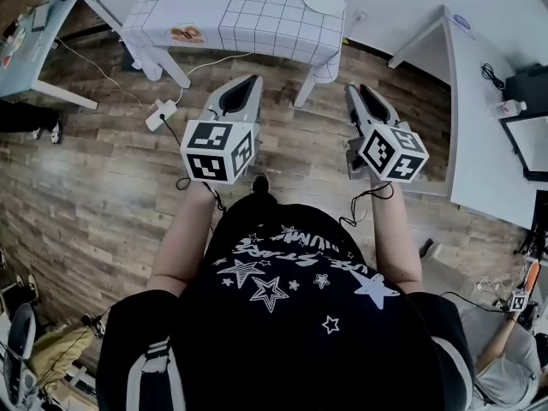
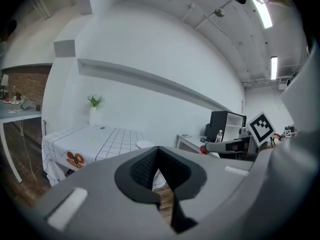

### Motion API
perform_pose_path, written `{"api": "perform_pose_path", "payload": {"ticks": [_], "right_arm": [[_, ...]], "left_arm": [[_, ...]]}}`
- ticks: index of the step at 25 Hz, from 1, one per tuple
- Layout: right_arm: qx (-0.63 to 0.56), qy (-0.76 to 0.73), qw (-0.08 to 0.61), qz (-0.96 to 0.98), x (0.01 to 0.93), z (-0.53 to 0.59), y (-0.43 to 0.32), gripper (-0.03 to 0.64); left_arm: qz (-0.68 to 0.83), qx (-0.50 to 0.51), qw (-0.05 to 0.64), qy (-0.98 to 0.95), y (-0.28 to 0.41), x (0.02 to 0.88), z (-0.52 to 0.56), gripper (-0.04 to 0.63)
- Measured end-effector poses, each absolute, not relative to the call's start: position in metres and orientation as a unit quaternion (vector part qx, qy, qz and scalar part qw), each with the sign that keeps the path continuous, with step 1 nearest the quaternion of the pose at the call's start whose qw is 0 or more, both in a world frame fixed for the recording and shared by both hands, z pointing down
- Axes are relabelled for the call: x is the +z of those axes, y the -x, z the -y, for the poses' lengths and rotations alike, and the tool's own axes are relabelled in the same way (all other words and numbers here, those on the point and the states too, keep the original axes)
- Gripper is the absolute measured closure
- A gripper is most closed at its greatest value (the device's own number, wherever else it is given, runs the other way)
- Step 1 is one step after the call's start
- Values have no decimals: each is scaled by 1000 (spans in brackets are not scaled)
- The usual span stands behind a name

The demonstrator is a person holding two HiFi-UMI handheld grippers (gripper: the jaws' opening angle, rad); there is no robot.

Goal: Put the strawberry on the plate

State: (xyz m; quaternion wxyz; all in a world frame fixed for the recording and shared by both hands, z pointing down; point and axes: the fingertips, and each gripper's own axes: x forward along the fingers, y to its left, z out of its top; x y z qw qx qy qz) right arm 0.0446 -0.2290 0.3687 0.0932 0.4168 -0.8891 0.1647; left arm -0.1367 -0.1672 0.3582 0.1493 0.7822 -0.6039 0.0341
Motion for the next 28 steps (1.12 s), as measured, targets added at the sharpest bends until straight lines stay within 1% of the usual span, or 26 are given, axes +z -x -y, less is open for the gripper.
{"api": "perform_pose_path", "payload": {"ticks": [11,21,28], "right_arm": [[175,-448,111,870,380,268,-14,503],[184,-441,118,871,392,316,8,503],[185,-413,116,884,395,378,32,503]], "left_arm": [[577,32,157,-801,178,367,219,588],[579,34,160,-799,194,371,257,588],[564,26,137,-814,191,365,298,588]]}}
